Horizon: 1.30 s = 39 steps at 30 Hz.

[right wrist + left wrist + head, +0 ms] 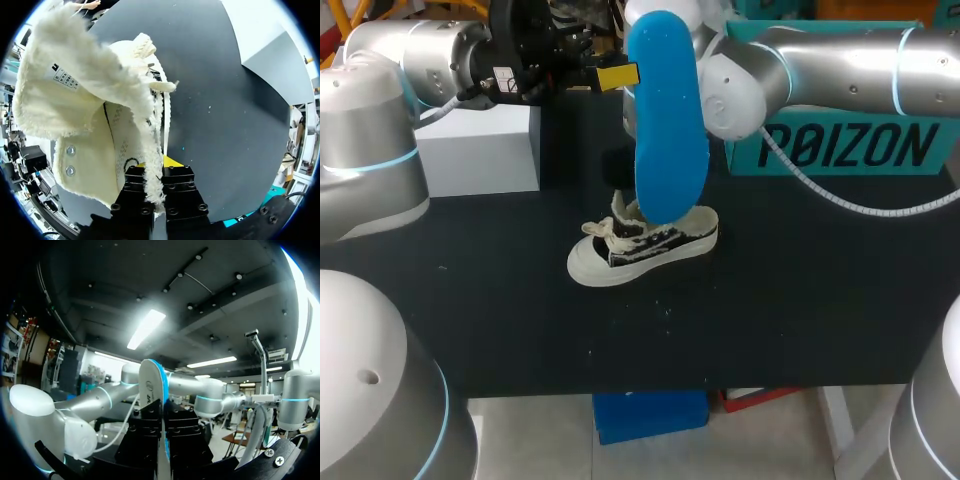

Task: Take the shoe out of the shoebox, open the shoe tongue, remove and reinsert the insole, then place the shoe into the shoebox

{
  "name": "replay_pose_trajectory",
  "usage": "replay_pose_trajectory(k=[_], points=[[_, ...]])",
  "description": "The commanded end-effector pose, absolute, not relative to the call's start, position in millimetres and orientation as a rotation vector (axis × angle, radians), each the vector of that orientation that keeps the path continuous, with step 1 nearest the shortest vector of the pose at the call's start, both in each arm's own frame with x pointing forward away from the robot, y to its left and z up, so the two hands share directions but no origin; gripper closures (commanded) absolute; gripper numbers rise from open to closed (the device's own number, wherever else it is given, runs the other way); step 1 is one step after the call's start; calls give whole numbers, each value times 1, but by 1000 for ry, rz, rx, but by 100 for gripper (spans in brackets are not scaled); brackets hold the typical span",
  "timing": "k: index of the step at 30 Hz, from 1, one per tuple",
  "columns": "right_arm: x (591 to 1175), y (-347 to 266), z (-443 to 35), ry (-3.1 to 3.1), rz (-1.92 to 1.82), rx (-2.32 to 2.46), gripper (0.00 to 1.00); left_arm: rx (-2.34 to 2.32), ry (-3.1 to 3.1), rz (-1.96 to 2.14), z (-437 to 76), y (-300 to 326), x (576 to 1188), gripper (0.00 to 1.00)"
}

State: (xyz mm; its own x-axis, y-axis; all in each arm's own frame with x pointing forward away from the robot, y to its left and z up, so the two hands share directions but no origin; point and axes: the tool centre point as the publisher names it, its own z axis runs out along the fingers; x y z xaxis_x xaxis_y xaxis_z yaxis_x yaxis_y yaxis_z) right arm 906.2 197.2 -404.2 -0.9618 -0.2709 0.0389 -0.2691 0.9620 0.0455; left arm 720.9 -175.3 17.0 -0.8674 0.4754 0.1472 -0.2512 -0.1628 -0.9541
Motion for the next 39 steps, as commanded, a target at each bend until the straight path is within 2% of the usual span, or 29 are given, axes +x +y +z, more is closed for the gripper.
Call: replay_pose_trajectory(k=[1,12,25,39], points=[[910,190,-385,-3100,-78,298,100,-256,-1645,2073,16,-176,721,100],[916,156,-329,-3129,124,-428,100,-256,-1645,2073,16,-176,721,100],[926,141,-325,-2640,112,-1804,100,-256,-1645,2073,16,-176,721,100],[908,152,-334,-2278,13,-2246,100,-256,-1645,2073,16,-176,721,100]])
